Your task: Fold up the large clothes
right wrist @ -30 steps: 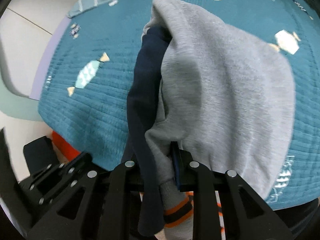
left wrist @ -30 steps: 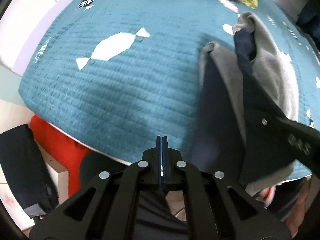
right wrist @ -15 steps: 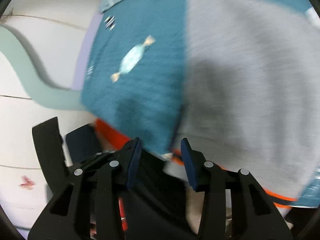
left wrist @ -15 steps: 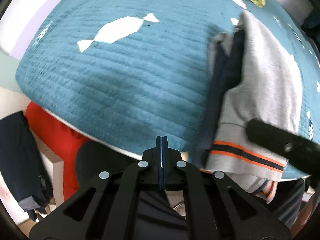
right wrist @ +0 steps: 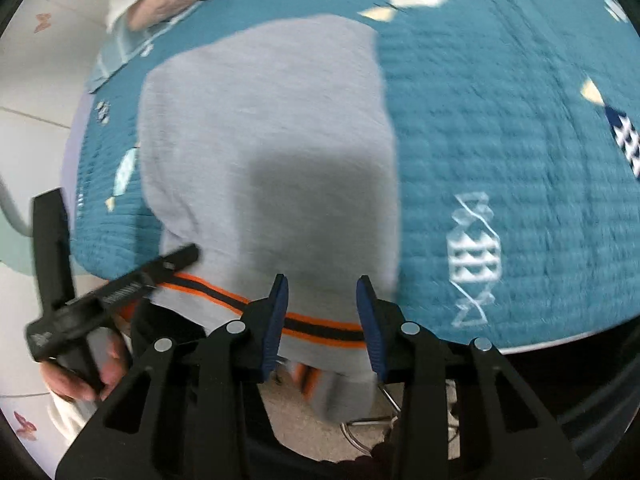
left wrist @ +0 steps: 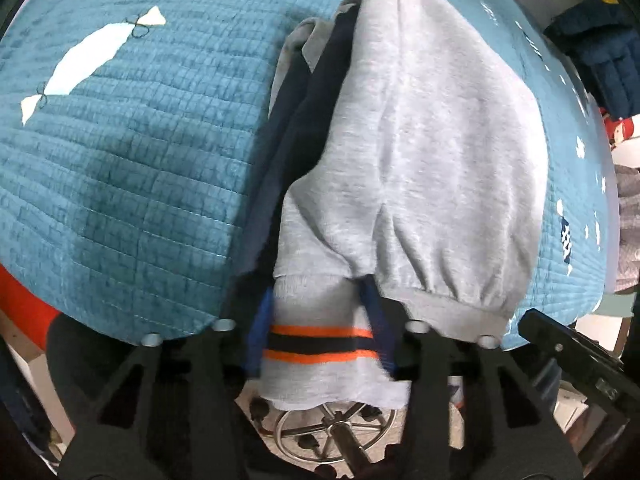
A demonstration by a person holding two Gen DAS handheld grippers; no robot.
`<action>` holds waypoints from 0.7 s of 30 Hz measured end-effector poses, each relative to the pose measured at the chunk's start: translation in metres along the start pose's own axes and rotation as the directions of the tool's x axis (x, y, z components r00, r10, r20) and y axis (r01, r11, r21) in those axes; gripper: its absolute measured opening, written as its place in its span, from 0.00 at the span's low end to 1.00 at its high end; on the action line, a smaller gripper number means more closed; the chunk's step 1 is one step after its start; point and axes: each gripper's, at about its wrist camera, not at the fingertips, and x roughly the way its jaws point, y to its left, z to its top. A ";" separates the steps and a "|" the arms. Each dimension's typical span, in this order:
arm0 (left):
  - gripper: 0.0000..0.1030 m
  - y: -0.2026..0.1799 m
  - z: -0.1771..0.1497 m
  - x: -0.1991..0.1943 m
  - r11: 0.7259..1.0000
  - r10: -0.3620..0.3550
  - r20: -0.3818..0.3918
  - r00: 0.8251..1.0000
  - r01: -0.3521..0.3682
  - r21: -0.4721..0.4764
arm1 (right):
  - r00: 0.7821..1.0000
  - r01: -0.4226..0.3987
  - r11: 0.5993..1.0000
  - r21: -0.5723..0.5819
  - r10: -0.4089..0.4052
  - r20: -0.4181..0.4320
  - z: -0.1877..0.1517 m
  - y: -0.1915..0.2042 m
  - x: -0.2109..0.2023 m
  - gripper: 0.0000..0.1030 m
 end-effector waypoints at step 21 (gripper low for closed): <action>0.10 0.063 -0.041 0.002 0.939 -0.240 -0.047 0.970 0.220 -0.265 | 0.992 0.103 0.987 -0.126 -0.112 -0.063 -0.019 0.022 0.032 0.31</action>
